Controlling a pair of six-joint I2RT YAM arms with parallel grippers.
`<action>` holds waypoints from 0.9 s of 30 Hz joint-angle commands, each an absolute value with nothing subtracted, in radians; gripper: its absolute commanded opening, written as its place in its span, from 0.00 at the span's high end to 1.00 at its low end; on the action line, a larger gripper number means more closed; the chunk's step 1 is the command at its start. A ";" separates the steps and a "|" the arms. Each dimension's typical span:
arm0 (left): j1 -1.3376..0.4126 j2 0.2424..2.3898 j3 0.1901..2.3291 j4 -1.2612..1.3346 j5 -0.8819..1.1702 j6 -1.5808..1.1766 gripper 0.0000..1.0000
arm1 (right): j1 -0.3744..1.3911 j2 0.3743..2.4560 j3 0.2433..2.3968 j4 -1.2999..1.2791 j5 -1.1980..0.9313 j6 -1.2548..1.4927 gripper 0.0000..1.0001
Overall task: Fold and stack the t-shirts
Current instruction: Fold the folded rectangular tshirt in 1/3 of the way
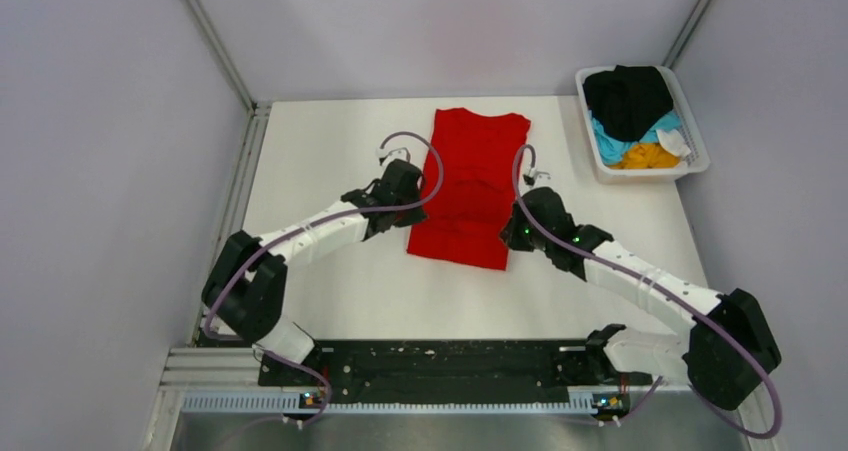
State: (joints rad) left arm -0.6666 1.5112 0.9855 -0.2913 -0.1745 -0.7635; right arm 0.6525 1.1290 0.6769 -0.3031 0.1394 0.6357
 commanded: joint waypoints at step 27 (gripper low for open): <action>-0.453 2.106 1.721 -0.346 -0.043 -0.482 0.43 | 0.306 1.725 1.072 0.045 0.066 0.507 0.65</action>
